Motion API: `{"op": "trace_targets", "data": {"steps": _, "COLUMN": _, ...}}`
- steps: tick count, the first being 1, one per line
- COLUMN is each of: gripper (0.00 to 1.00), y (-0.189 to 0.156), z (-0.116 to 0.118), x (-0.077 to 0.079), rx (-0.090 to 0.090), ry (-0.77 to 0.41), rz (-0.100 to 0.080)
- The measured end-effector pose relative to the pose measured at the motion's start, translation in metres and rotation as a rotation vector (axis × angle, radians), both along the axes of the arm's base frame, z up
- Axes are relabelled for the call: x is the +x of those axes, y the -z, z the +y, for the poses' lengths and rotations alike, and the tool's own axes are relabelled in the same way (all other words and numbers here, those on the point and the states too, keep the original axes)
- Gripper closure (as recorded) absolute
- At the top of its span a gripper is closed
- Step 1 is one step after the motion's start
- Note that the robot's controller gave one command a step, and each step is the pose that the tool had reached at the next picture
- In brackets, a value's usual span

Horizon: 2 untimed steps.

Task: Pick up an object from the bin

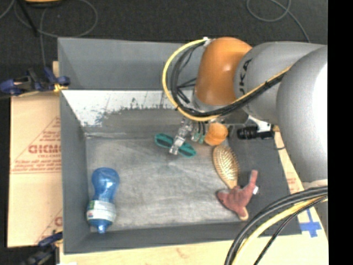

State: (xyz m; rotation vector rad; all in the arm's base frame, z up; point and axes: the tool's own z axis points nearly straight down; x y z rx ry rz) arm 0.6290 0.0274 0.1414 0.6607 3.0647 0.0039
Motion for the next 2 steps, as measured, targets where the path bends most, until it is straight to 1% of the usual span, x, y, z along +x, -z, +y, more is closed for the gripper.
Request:
{"op": "trace_targets", "data": {"steps": 1, "gripper": 1.00, "y": -0.0075, "z": -0.0002, "x": 0.0006, "rx": 0.000, "ry": -0.001, "rz": -0.002}}
{"op": "trace_targets", "data": {"steps": 2, "gripper": 1.00, "y": -0.0122, "z": -0.0003, "x": 0.0002, "rx": 0.000, "ry": -0.002, "rz": 0.002}}
